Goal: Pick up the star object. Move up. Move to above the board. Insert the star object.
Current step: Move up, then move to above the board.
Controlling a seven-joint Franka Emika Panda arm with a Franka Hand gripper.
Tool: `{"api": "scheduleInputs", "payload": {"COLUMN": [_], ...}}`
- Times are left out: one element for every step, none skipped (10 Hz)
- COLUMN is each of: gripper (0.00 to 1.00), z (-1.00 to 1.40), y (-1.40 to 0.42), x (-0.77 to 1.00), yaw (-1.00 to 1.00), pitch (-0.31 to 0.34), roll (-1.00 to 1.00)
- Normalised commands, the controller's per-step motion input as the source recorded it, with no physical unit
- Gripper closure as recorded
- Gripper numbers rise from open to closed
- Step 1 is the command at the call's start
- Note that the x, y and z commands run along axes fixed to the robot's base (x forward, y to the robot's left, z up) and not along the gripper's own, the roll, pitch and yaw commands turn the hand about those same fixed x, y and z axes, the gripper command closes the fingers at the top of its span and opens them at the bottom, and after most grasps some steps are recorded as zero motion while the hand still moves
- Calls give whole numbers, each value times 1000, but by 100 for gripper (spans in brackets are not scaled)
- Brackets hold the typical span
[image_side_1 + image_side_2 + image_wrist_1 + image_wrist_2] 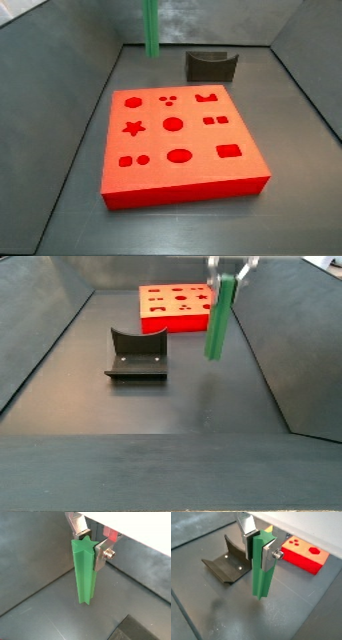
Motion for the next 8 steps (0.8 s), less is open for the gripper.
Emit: {"api": "scheduleInputs", "payload": {"gripper": [100, 100, 100, 100, 100, 100, 100, 100], "z": [260, 840, 712, 554, 368, 354, 338, 346], "y": [26, -110, -108, -65, -36, -1000, -1000, -1000], "x": [-3, 464, 425, 301, 180, 82, 73, 72], "yaw": [-32, 33, 36, 39, 34, -232, -201, -135], "pitch": [54, 109, 149, 164, 137, 273, 218, 185], "roll": [-14, -147, -154, -144, -133, 64, 114, 121]}}
